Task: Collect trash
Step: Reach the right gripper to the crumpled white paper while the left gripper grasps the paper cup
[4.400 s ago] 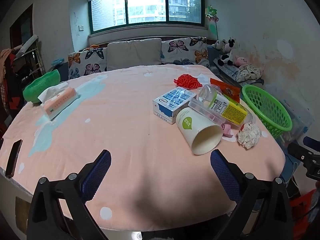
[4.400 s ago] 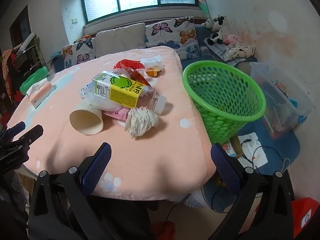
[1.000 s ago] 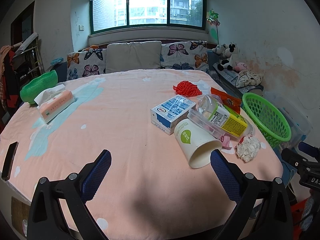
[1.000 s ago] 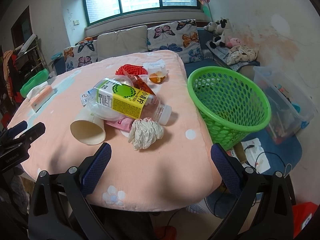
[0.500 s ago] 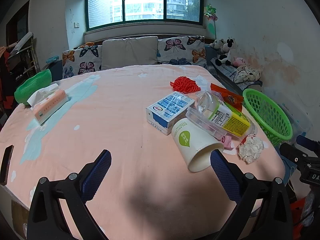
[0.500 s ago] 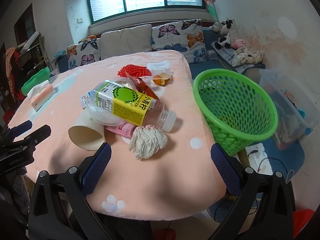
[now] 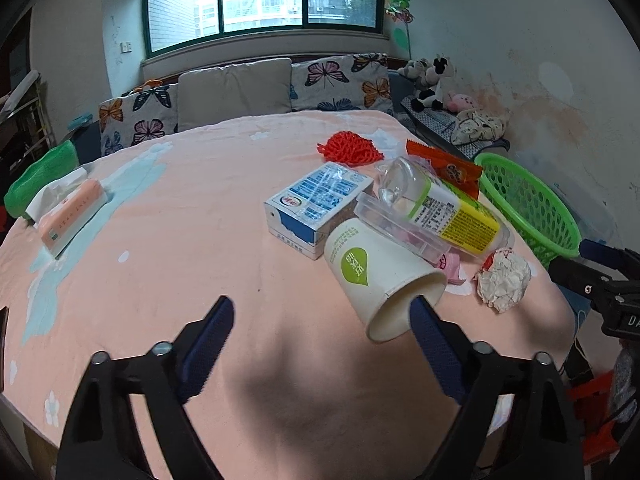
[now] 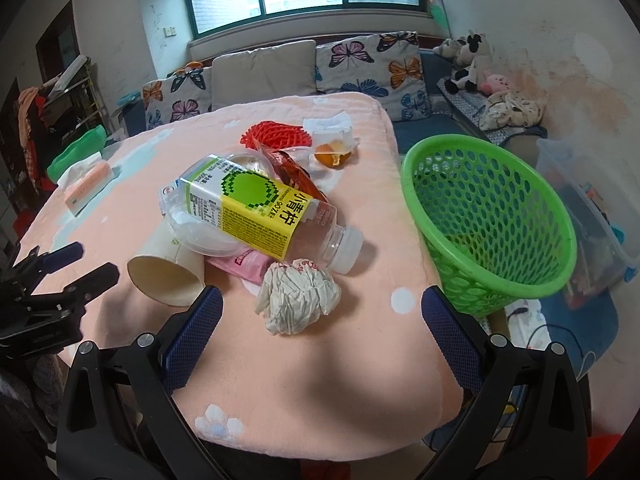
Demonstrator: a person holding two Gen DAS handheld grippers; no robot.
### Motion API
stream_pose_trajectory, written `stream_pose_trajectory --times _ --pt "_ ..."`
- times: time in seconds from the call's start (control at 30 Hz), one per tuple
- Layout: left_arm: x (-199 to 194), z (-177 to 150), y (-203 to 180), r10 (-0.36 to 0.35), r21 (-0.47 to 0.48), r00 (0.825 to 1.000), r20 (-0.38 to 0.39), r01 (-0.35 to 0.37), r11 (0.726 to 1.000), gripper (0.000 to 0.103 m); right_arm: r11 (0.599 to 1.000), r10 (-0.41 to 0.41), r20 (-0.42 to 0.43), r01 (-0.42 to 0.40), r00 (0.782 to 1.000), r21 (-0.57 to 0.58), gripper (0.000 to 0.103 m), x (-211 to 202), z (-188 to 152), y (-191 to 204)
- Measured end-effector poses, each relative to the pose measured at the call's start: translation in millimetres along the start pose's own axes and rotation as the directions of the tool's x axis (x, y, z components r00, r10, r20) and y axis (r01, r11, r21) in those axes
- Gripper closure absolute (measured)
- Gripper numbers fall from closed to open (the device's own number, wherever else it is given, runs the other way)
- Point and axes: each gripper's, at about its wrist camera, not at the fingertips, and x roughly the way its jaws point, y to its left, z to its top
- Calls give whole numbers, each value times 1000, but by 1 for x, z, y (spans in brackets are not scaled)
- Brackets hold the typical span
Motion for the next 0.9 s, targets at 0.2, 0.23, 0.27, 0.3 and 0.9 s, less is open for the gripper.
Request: stream_pose_trajectory --times 0.2,0.23,0.27,0.3,0.9 --pt "21 -1 -3 -44 3 998 -41 44 999 25 1000 12 -25 -12 1000 23 4 9 -3 -6" --pt "23 -2 -3 -49 3 998 -43 49 999 27 1000 15 -28 -14 999 26 4 10 -3 -7" --pt "25 -2 -3 -56 3 997 -47 56 998 28 999 20 -33 -19 999 30 5 12 -3 -7" --pt "28 -1 -4 -64 2 997 -52 64 998 30 999 24 -38 -22 999 34 6 15 -4 -7" --pt "41 6 -6 -140 -10 989 -53 140 990 70 992 99 -114 -88 989 95 33 64 -8 -1"
